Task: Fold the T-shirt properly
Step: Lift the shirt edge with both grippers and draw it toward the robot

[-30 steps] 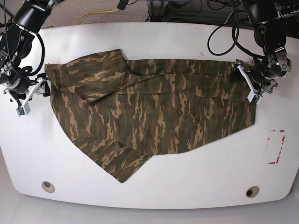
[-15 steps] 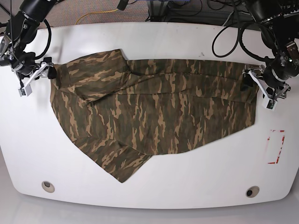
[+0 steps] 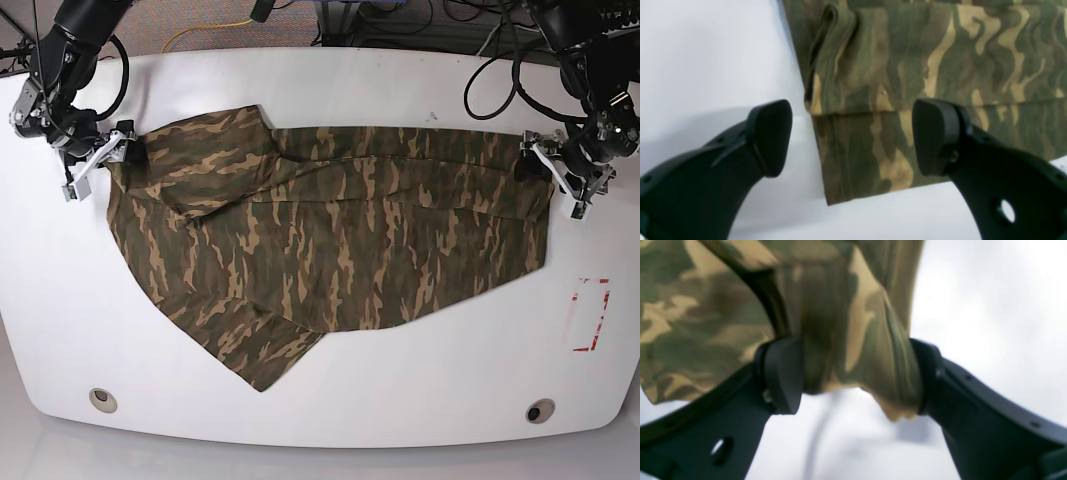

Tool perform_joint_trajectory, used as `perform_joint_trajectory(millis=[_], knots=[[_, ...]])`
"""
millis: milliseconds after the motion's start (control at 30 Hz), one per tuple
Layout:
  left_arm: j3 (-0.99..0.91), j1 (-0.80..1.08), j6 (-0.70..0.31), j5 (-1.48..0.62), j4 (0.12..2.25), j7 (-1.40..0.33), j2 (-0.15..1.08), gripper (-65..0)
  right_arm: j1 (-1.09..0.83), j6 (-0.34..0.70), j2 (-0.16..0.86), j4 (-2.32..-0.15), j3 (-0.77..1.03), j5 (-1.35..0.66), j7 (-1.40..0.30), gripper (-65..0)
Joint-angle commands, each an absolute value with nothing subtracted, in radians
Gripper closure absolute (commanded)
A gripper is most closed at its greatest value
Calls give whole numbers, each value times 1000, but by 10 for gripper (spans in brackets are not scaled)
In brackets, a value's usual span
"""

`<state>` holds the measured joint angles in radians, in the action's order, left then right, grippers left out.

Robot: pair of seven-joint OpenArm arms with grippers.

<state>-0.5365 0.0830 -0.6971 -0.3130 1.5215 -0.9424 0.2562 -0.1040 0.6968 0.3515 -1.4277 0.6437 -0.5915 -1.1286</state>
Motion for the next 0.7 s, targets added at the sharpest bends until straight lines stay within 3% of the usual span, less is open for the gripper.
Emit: perform_joint_trajectory(millis=[0,167,233,300,400,467,567,667], knots=[[-541,76,-698,-311,1511,-928,277,-529,-114,698,363,-1423,636,-599,-1129,-444],[-501,74,-698,-239,1461,-929,275,-526,-124,698,358,-1425,631,-601,-1104,-436],[-496,77,-698,-228,1455,-929,275,-524,-130,698,358,-1425,631,-601,-1104,-395],[-498,84,-698,-228,1448,-929,275,-499,-130,698,358,-1425,631,-601,-1104,-308],[-498,104,-698,-228,1454,-929,275,-346,-130,698,358,-1426,631,-601,-1104,-135],[-498,111,-698,-228,1466,-932,275,-183,-130,698,360,-1428,631,-604,-1104,-14],[-495,139,-698,-228,1486,-932,274,-13,-136,698,366,-1432,631,-605,-1106,0],[-493,163,-698,-228,1515,-934,272,0,-168,698,367,-1477,633,-607,-1107,-2]])
